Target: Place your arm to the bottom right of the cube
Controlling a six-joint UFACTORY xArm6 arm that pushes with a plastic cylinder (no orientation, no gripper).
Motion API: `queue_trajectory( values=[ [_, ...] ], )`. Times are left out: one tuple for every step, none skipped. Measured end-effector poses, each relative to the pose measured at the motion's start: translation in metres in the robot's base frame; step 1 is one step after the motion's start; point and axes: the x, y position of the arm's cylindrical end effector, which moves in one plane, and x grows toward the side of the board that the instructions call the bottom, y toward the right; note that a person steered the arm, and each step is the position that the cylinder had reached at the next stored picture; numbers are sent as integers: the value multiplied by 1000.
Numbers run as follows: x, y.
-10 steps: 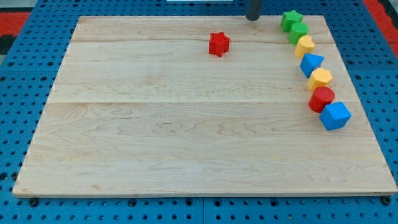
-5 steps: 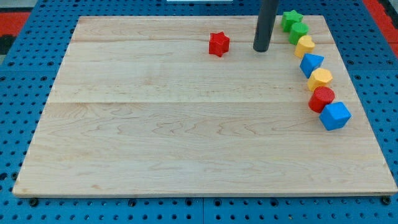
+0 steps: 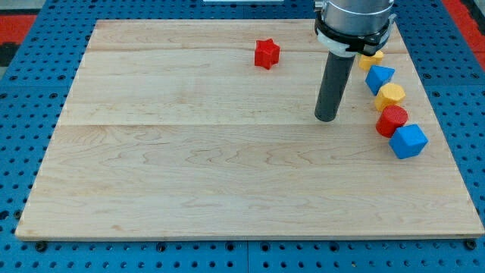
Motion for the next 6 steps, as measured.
queue_trajectory(
  values=[
    [0, 0],
    [19, 2],
    [61, 2],
    [108, 16],
    [139, 61],
    [143, 115]
  ],
)
